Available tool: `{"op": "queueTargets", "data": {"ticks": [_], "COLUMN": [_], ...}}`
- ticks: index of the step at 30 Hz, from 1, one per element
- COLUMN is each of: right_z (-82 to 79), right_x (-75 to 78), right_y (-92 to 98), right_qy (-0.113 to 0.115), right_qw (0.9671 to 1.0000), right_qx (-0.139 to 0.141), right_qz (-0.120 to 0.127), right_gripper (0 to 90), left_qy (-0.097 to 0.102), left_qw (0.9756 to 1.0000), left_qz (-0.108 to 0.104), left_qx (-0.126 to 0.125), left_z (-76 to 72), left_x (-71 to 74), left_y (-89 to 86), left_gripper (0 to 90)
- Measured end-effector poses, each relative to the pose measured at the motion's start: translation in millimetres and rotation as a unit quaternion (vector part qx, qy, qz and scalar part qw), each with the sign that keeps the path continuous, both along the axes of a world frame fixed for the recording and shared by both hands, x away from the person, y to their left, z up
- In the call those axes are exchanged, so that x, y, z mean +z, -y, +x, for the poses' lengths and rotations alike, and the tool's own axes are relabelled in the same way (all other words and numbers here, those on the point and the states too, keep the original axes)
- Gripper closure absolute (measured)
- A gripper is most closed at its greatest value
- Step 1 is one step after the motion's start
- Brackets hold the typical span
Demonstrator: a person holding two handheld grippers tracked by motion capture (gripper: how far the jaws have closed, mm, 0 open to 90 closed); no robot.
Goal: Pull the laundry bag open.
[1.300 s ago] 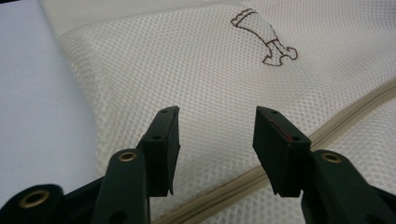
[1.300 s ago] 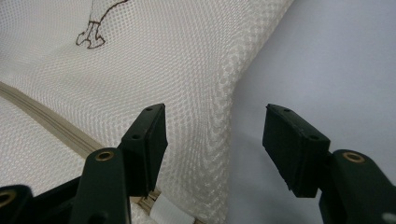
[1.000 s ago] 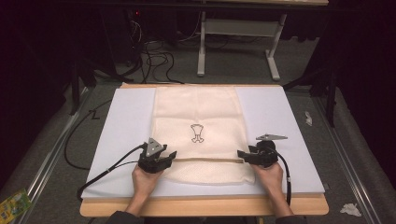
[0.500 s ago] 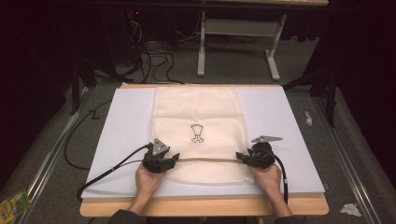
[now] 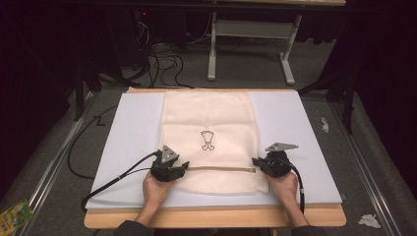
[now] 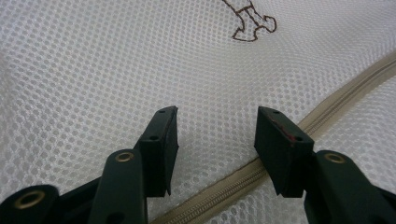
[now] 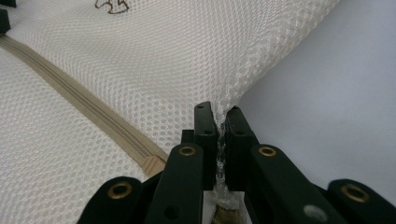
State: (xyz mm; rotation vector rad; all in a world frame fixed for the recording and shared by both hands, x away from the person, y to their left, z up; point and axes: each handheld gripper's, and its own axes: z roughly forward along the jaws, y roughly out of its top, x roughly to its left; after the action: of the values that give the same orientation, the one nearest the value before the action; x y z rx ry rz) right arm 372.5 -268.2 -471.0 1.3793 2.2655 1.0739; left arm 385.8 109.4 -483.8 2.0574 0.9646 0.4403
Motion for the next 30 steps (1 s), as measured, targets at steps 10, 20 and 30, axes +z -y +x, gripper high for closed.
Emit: {"op": "queueTargets", "data": {"ticks": [10,20,30], "right_z": [-1.8,-1.5,-1.0], "right_x": [13.3,21.2,27.0], "right_y": [2.4,3.2,3.7], "right_qy": [0.01,0.017,0.018], "right_qw": [0.9997,0.9992,0.9987], "right_qx": [0.015,0.022,0.027], "right_qz": [0.016,0.027,0.039], "right_gripper": [87.9,87.9,88.0], "left_qy": [-0.001,-0.003,-0.003], "left_qw": [0.9999,0.9997,0.9983], "left_qz": [-0.011,-0.02,-0.035], "left_qx": [-0.003,-0.014,-0.047], "left_z": [0.6,0.6,-1.8], "left_x": [6.3,13.2,21.3], "left_y": [-1.4,5.3,27.7], "left_gripper": [49.5,50.2,51.2]}}
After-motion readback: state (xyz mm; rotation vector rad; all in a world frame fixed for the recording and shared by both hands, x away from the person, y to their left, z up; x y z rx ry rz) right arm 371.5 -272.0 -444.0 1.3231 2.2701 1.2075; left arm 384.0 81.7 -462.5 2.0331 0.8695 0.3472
